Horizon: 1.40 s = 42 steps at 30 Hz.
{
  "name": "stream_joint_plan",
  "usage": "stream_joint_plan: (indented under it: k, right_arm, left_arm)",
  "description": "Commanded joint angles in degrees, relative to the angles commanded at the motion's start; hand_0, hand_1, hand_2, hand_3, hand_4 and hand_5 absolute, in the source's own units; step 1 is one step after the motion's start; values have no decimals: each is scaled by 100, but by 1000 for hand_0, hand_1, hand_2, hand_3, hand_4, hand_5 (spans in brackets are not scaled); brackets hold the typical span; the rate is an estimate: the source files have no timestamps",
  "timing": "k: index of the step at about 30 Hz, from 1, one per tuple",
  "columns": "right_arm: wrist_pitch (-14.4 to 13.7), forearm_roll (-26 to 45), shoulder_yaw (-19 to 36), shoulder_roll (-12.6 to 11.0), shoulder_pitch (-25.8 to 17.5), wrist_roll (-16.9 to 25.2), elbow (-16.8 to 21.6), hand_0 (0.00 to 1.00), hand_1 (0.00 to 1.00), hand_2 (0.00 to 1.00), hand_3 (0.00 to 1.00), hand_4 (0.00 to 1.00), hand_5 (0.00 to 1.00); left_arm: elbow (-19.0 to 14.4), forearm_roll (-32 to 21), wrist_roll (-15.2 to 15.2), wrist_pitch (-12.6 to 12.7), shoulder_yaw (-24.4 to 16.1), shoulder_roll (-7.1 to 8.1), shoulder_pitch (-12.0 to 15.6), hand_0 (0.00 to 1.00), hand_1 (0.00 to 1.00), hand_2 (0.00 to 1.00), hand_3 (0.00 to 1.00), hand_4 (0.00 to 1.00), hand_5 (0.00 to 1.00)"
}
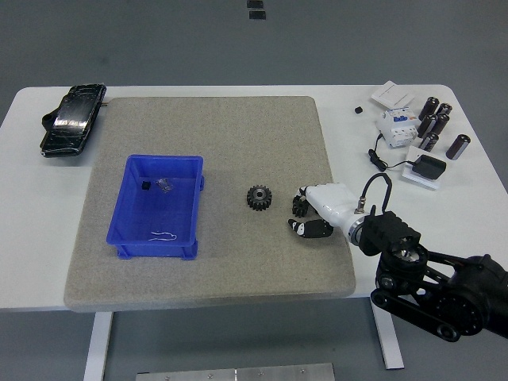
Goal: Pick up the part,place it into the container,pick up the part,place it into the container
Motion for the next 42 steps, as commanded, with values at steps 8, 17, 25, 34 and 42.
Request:
stream_joint_plan:
  k: [8,17,25,34,42]
  right_arm:
    - [-172,-2,-43,33,24,77,-50,270,433,397,672,518,385]
    - [-373,-72,-87,46,24,117,-105,253,431,380,673,463,326]
    - [-512,-201,-140,51,17,91,-149,246,452,364,673,297,192]
    - [-570,-281,-220,54,21,76,-189,245,453,363,669,294,182]
    - [-661,-429,-215,49,137,52,122,248,454,362,666,299,176]
  left_arm:
    - [1,-10,-6,-1,11,0,-5,681,635,607,585,655,256]
    - [-2,-5,-2,0,8,1,3,681,636,607,585,655,255]
    - [-3,-15,-6,2,15,6,4,681,635,607,585,655,255]
    - [-4,-41,-16,6,30,10,8,681,635,607,585,655,256]
    - [-6,-53,-17,11,31,9,15,681,635,607,585,655,256]
